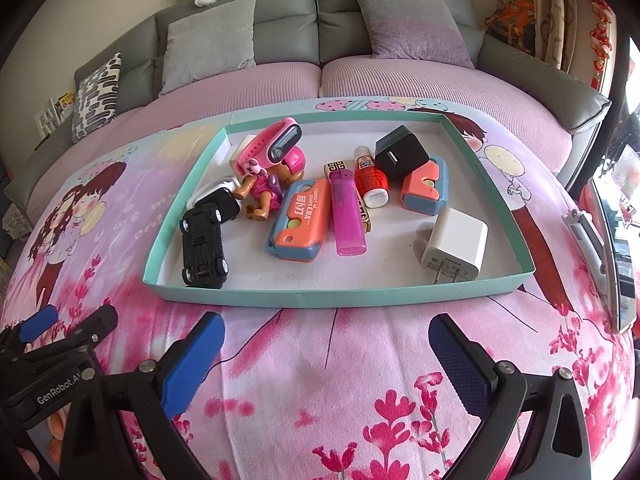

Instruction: Organize rigid objects

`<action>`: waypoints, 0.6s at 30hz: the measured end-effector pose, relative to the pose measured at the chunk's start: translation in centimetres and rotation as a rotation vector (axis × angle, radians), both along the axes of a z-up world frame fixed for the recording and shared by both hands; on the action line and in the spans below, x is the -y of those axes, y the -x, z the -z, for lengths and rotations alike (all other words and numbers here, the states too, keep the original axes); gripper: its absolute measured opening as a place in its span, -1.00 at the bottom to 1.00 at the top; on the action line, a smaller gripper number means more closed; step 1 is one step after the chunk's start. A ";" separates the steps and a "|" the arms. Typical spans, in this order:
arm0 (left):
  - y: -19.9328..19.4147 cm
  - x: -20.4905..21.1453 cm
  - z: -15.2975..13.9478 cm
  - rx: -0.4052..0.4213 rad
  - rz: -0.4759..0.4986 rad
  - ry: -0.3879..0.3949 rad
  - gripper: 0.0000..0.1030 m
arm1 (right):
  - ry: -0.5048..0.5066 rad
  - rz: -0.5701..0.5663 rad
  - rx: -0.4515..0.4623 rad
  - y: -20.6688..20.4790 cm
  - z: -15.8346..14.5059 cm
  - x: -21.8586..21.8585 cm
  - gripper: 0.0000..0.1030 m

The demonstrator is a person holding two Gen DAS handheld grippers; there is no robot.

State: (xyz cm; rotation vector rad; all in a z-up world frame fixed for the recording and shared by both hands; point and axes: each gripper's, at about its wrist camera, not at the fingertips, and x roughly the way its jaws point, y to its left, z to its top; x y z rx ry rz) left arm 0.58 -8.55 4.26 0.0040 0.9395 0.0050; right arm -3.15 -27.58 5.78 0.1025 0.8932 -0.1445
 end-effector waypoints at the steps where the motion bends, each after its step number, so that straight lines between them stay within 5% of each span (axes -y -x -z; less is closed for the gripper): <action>1: 0.0 0.1 0.0 0.000 0.001 -0.004 0.94 | -0.001 0.000 0.001 0.0 0.0 0.0 1.00; 18: 0.2 0.5 -0.2 0.015 -0.006 -0.045 0.94 | -0.016 0.009 -0.006 0.0 -0.1 0.2 1.00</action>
